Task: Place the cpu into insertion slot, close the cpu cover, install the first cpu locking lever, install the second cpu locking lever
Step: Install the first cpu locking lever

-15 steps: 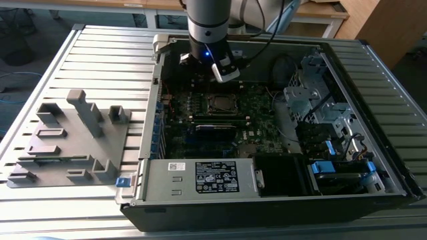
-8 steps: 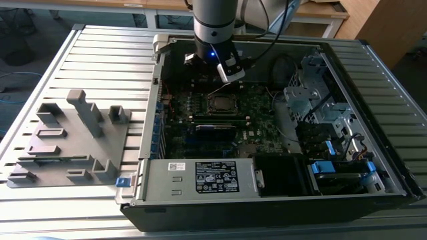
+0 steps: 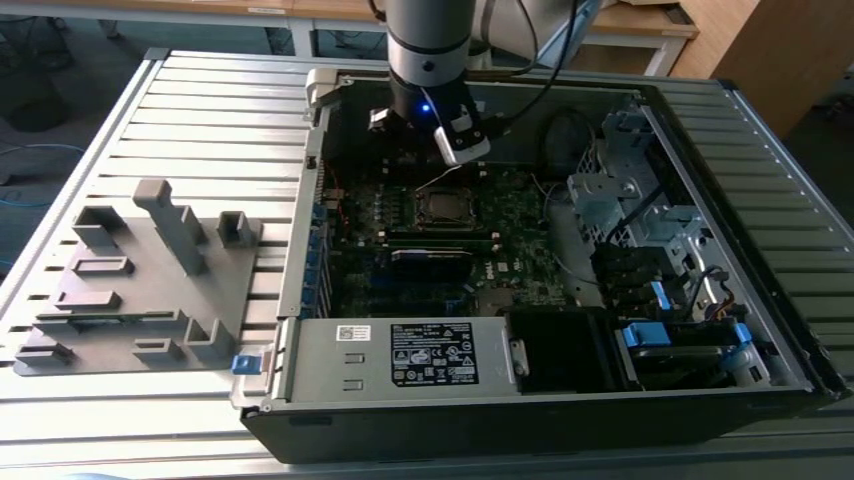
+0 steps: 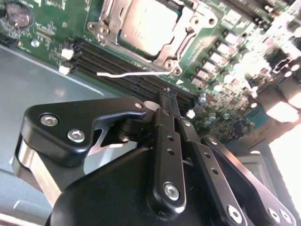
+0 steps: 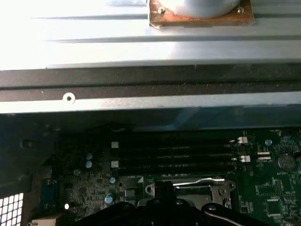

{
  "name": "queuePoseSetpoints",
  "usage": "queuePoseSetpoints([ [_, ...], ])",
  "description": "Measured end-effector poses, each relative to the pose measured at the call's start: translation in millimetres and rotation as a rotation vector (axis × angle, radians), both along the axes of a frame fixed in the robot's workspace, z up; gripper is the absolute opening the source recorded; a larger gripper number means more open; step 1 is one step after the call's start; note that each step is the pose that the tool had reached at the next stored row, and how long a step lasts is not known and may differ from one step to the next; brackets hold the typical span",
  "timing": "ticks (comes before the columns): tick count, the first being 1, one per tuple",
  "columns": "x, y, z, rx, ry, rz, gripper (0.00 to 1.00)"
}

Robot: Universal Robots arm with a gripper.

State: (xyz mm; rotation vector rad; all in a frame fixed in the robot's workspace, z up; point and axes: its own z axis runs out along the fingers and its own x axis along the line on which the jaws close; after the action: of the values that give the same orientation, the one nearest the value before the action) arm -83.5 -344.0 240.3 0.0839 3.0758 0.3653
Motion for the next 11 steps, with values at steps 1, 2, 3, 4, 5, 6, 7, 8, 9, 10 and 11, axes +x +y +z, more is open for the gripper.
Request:
queuePoseSetpoints([
  [1,0.0,0.2,-0.4,-0.0073,0.0001,0.0,0.11],
  [2,0.1,0.5,-1.1,-0.0105,0.0,0.0,0.11],
  [3,0.4,0.9,-2.2,-0.0119,0.0,0.0,0.11],
  [4,0.8,1.3,-3.5,-0.0128,-0.0001,0.0,0.11],
  [5,1.4,2.0,-5.0,-0.0139,0.0,0.0,0.11],
  [6,2.4,3.1,-6.6,-0.0157,0.0002,0.0,0.11],
  [7,3.9,3.9,-8.1,-0.0175,0.0001,0.0,0.11],
  [8,5.8,4.8,-9.2,-0.0198,0.0001,0.0,0.11],
  [9,8.0,5.6,-10.1,-0.0229,0.0002,0.0,0.11],
  [10,10.1,6.4,-11.1,-0.0263,0.0,0.0,0.11],
  [11,11.7,7.2,-11.7,-0.0312,0.0,0.0,0.11],
])
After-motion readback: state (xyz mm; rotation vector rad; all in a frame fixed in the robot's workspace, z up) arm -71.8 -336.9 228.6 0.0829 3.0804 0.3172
